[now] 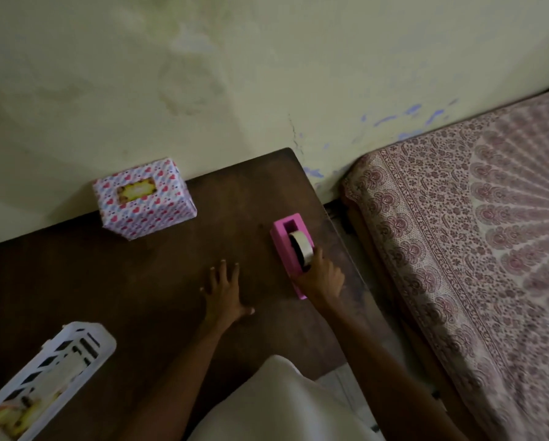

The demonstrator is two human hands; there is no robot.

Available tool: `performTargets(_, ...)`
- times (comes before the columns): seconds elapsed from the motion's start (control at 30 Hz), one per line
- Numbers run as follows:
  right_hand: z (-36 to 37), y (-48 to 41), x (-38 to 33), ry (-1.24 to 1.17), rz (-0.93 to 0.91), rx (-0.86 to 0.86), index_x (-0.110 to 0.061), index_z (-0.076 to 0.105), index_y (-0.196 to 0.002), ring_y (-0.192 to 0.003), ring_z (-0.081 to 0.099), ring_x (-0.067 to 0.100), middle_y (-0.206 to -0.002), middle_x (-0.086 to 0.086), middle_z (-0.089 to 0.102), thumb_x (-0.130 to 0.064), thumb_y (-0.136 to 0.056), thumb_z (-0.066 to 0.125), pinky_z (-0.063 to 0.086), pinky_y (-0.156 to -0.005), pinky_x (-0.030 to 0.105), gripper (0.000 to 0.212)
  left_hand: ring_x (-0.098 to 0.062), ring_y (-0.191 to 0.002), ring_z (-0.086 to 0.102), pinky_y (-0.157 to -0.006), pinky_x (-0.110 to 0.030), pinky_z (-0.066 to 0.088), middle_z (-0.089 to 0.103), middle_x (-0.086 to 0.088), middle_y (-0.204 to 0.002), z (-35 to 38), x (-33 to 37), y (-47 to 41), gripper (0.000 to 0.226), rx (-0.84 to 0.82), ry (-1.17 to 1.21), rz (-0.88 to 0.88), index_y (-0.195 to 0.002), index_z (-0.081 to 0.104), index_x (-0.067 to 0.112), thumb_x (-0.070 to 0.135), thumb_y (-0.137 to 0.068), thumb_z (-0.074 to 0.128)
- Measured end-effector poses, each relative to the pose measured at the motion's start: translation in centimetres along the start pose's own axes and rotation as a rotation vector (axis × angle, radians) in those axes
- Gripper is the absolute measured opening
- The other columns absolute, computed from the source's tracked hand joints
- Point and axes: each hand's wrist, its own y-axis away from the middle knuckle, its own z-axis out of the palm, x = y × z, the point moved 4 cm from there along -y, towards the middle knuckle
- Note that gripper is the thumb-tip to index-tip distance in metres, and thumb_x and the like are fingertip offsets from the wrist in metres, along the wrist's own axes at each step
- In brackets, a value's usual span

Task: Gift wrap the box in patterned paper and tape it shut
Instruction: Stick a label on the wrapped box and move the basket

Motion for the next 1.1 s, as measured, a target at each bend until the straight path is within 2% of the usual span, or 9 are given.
performTargets(0.3,-1.3,-1.8,2.9,0.016,0.028,0.088,-0.024,0.04,-0.141,-0.092,0.067,0.015,-0.108,-0.001,0.069,-0.053,-0.078,0.073,0.053,-0.076,0.032,0.076,-0.035,-0.146,-0.011,-0.113,-0.061,0.016,-0.019,-0.004,-0.158,0.1,-0.3,0.1,0.122,0.002,-0.008,0.019,-0.152,-0.008,0.03,0.067,-0.067,0.071)
performTargets(0.47,-2.1,-2.1,3.8,0.033,0.036,0.079,-0.022,0.037,-0.144,-0.09,0.066,0.016,-0.106,0.0,0.069,-0.053,-0.079,0.072,0.047,-0.069,0.027,0.08,-0.033,-0.146,-0.012,-0.113,-0.061,0.018,-0.021,-0.003,-0.158,0.1,-0.6,0.4,0.118,0.004,-0.002,0.027,-0.152,-0.007,0.03,0.064,-0.069,0.071)
performTargets(0.6,-2.2,-2.0,4.0,0.007,0.042,0.095,-0.024,0.036,-0.146,-0.093,0.067,0.017,-0.107,-0.001,0.07,-0.055,-0.079,0.071,0.051,-0.074,0.03,0.082,-0.032,-0.146,-0.013,-0.114,-0.059,0.017,-0.022,-0.002,-0.158,0.3,-0.8,0.2,0.117,0.01,0.007,0.038,-0.152,-0.007,0.031,0.063,-0.07,0.07)
performTargets(0.67,-2.1,-1.8,4.0,-0.016,0.044,0.097,-0.027,0.031,-0.146,-0.1,0.065,0.019,-0.115,0.001,0.067,-0.058,-0.077,0.07,0.053,-0.079,0.034,0.085,-0.032,-0.146,-0.012,-0.114,-0.058,0.016,-0.02,-0.003,-0.158,0.4,-0.9,0.1,0.114,0.022,0.012,0.049,-0.152,-0.006,0.03,0.061,-0.072,0.07)
performTargets(0.77,-3.3,-0.6,2.9,0.004,0.038,0.238,-0.025,0.031,-0.145,-0.128,0.044,0.03,-0.139,0.006,0.05,-0.062,-0.073,0.071,0.044,-0.099,0.049,0.091,-0.029,-0.147,0.002,-0.115,-0.052,0.018,-0.002,-0.003,-0.16,0.3,-1.2,0.6,0.094,0.071,0.12,0.069,-0.153,0.012,0.025,0.053,-0.081,0.067)
performTargets(0.87,-4.6,1.1,-0.3,-0.032,-0.107,0.313,-0.023,0.041,-0.14,-0.132,0.039,0.027,-0.143,0.006,0.046,-0.053,-0.084,0.067,0.04,-0.105,0.047,0.068,-0.022,-0.136,0.034,-0.108,-0.037,0.034,0.038,-0.003,-0.148,-0.5,-2.6,1.8,0.056,0.212,0.392,0.047,-0.14,0.044,0.021,0.038,-0.089,0.063)
performTargets(0.93,-4.2,1.9,-2.7,-0.139,-0.227,0.196,-0.026,0.052,-0.131,-0.126,0.048,0.02,-0.137,0.002,0.053,-0.042,-0.091,0.064,0.044,-0.102,0.039,0.045,-0.02,-0.124,0.048,-0.099,-0.031,0.041,0.053,-0.001,-0.132,-1.0,-4.0,2.7,0.037,0.291,0.511,0.042,-0.126,0.057,0.022,0.03,-0.091,0.062)
performTargets(1.0,-2.9,2.5,-5.7,-0.215,-0.323,0.087,-0.027,0.062,-0.116,-0.105,0.061,0.011,-0.117,-0.004,0.065,-0.036,-0.091,0.065,0.053,-0.092,0.033,0.028,-0.019,-0.116,0.055,-0.093,-0.026,0.042,0.061,-0.001,-0.123,-1.5,-6.3,3.9,0.027,0.358,0.599,0.014,-0.117,0.063,0.021,0.024,-0.09,0.064)
performTargets(1.1,-0.1,3.5,-10.3,-0.279,-0.35,-0.057,-0.023,0.069,-0.104,-0.086,0.068,0.013,-0.094,-0.005,0.072,-0.033,-0.086,0.07,0.056,-0.076,0.034,0.021,-0.019,-0.108,0.061,-0.089,-0.025,0.044,0.067,-0.002,-0.112,-2.0,-10.3,5.8,0.02,0.475,0.731,-0.062,-0.108,0.068,0.017,0.016,-0.089,0.065)
